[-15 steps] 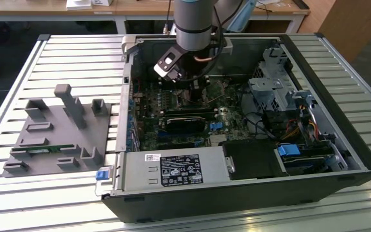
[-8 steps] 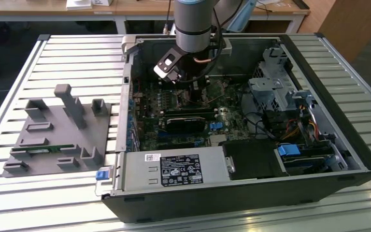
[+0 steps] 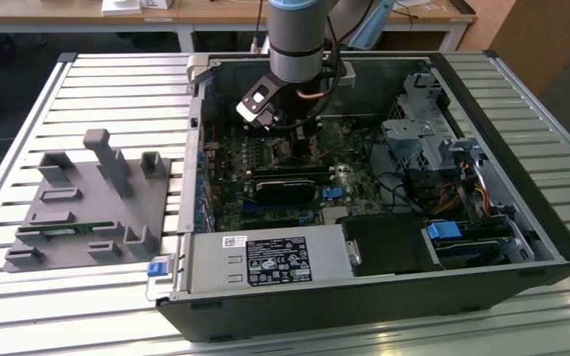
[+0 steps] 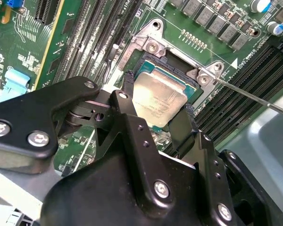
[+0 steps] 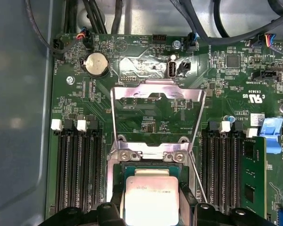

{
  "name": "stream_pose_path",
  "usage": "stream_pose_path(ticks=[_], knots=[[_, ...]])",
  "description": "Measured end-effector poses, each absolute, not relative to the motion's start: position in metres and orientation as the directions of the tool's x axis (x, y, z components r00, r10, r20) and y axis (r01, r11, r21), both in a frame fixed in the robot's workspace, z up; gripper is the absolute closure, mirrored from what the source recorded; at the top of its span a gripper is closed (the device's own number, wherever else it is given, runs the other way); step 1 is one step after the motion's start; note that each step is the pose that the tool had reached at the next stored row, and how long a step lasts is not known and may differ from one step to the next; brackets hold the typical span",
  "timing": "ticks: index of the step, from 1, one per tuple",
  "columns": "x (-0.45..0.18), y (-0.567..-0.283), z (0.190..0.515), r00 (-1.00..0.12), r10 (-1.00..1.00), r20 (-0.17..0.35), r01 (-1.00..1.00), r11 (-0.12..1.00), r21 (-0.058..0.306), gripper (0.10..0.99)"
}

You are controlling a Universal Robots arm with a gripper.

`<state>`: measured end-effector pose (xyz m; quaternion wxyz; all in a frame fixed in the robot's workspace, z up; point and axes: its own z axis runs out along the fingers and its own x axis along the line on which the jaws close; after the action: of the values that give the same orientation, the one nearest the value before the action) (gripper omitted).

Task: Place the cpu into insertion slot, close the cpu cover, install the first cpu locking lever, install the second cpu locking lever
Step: 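Place the cpu into insertion slot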

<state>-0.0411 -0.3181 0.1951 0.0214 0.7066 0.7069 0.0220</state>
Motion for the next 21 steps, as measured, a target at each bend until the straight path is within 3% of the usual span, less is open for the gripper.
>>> stream_pose_path(ticks=[13,16,17,21], knots=[[-0.0414,-0.3181,0.1941,0.000,1.000,0.001,0.998,0.000,0.061,0.545],[-0.0415,-0.3181,0.1941,0.000,1.000,0.001,0.998,0.000,0.061,0.533],[-0.0415,-0.3181,0.1941,0.000,1.000,0.001,0.998,0.000,0.061,0.471],[-0.0417,-0.3181,0.1941,0.000,1.000,0.001,0.998,0.000,0.061,0.471]])
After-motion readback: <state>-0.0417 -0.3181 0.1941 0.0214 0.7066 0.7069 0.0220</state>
